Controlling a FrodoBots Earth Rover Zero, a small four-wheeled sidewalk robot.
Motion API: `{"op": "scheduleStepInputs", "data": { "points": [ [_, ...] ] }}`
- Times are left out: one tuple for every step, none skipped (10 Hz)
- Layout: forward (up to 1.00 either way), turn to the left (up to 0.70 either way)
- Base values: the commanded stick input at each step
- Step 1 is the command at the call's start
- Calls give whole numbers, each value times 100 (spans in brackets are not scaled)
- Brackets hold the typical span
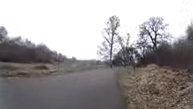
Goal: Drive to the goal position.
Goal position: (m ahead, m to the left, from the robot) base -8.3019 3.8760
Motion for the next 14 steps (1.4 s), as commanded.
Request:
{"op": "scheduleStepInputs", "data": {
  "points": [
    [70, 0],
    [70, 0],
    [70, 0],
    [70, 0],
    [70, 0],
    [70, 0],
    [70, 0],
    [70, 0],
    [70, 0],
    [70, 0],
    [70, 0],
    [70, 0],
    [70, 0],
    [70, 0]
  ]
}}
